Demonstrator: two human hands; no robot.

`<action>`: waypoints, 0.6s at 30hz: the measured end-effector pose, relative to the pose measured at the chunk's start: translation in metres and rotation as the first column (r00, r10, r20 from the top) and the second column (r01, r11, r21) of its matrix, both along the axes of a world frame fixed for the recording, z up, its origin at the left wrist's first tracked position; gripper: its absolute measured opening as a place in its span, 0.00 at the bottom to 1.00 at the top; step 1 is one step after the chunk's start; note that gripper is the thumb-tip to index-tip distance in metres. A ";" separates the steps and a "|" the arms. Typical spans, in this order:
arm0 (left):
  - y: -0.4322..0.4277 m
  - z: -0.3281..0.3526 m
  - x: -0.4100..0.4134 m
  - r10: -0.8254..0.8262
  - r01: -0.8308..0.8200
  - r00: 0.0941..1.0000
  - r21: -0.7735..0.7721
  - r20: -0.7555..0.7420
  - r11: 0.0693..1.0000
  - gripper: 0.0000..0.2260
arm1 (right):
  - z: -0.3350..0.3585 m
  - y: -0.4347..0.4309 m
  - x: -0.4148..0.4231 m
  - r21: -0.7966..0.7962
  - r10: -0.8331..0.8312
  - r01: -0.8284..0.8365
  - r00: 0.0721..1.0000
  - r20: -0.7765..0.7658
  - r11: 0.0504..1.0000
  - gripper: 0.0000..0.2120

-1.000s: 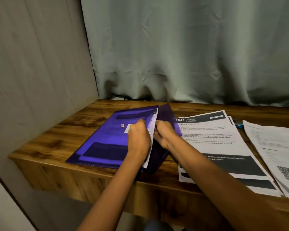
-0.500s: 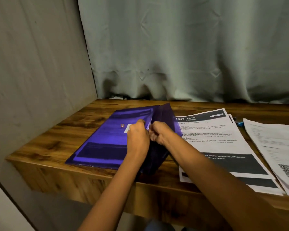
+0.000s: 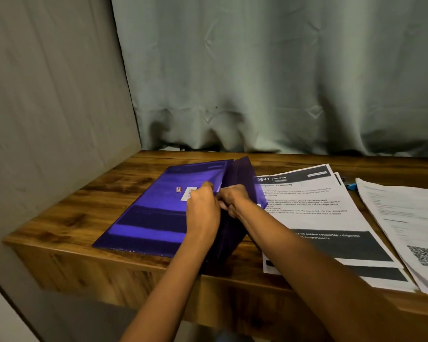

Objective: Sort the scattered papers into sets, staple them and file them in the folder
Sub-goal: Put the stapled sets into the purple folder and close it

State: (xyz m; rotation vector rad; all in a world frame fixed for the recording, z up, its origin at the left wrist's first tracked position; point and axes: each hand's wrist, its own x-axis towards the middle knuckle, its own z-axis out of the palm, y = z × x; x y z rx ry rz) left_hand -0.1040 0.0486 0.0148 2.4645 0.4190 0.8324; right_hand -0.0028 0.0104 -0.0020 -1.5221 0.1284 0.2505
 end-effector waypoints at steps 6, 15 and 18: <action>0.001 -0.002 0.000 0.003 -0.003 1.000 -0.006 0.005 1.000 0.12 | -0.002 0.004 0.002 0.073 0.063 -0.061 0.998 -0.030 0.995 0.17; -0.002 -0.008 0.005 0.043 -0.040 0.998 0.055 -0.046 0.998 0.10 | 0.013 -0.025 -0.006 0.076 0.083 -0.088 0.994 0.070 0.993 0.13; -0.003 -0.014 0.007 0.064 -0.053 0.993 0.111 -0.095 0.992 0.10 | 0.022 -0.046 -0.011 0.074 0.054 -0.064 0.990 0.129 0.995 0.14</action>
